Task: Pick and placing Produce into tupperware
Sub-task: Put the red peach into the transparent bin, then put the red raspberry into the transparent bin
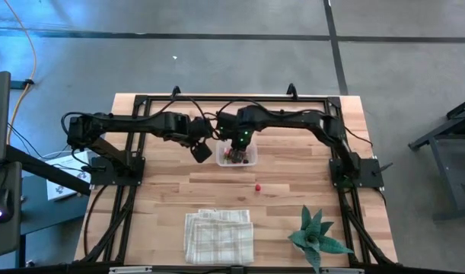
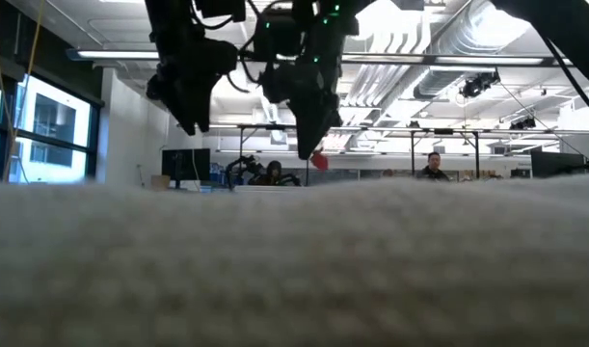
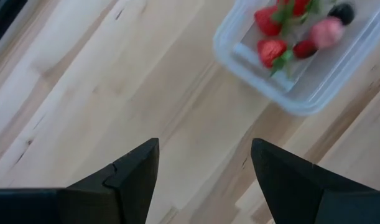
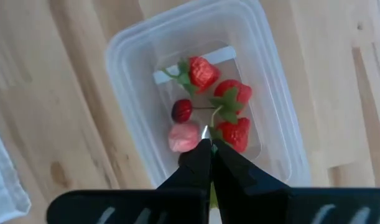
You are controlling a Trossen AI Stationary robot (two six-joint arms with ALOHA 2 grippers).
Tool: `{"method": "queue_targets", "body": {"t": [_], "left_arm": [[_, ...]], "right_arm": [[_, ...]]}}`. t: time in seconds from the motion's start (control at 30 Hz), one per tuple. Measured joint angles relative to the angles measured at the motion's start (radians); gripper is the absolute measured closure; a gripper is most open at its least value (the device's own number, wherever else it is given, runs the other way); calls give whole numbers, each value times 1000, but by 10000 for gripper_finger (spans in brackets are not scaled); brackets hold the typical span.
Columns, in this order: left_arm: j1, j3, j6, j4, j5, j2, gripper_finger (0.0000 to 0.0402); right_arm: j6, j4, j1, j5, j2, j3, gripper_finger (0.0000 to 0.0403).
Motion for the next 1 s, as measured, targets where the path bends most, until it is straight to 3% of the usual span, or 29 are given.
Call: {"method": "queue_targets", "body": {"t": [0.17,0.63,1.0], "left_arm": [[0,1,5,-32,-16,-4,158],[0,1,19,-9,-15,-3,158],[0,1,8,-18,-8,-2,158]], "right_arm": [[13,-9,-21,-72,25,-4,402],[31,-61,-22,-116,23,-3,399],[-13,-90,-22,-113,22,-2,295]]}}
